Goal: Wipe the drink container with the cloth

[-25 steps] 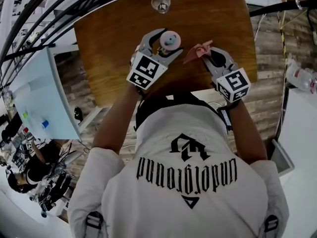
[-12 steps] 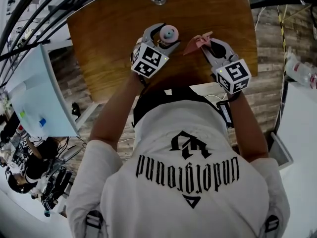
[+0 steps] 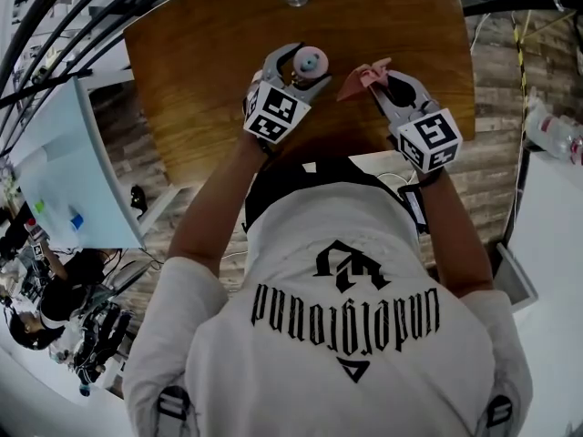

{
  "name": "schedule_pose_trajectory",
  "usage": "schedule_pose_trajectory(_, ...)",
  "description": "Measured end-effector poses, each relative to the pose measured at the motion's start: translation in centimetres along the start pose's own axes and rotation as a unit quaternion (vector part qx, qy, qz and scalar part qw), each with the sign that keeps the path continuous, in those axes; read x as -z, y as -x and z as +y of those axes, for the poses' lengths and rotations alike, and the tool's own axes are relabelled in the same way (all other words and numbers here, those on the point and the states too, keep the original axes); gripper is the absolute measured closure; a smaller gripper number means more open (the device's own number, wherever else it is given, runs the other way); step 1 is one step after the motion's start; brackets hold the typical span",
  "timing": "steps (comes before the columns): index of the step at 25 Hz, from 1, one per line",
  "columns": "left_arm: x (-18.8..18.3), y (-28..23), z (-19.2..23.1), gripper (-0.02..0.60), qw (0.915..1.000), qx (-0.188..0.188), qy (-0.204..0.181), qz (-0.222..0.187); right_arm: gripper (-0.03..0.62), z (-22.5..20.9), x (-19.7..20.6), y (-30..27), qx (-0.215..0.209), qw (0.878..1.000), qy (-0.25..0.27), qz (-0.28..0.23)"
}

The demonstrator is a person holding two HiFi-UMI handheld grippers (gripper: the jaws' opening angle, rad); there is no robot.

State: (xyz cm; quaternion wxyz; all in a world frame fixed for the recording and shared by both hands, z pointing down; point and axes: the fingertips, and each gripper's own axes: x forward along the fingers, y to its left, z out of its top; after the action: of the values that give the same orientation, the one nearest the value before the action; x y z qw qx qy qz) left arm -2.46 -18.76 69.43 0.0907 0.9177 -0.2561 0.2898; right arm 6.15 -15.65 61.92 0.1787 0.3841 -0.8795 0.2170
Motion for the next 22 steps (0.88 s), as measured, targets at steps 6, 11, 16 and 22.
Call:
schedule_pose_trajectory(6, -0.4, 0.3, -0.2, 0.193, 0.9992, -0.007, 0.026, -0.03, 0.551, 0.5, -0.3, 0.1, 0.0, 1.0, 0.005, -0.004)
schedule_pose_trajectory(11, -0.8, 0.4, -0.5, 0.193, 0.9985, -0.008, 0.04, -0.036, 0.551, 0.4, -0.7, 1.0, 0.001, 1.0, 0.009, -0.007)
schedule_pose_trajectory(16, -1.2, 2.6, 0.0, 0.193, 0.9949, -0.029, 0.076, -0.059, 0.551, 0.5, -1.2, 1.7, 0.002, 1.0, 0.015, -0.014)
schedule_pose_trajectory(22, -2.4, 5.2, -0.3, 0.195, 0.991, -0.053, 0.091, -0.083, 0.551, 0.6, -2.2, 3.2, -0.004, 0.999, 0.024, -0.024)
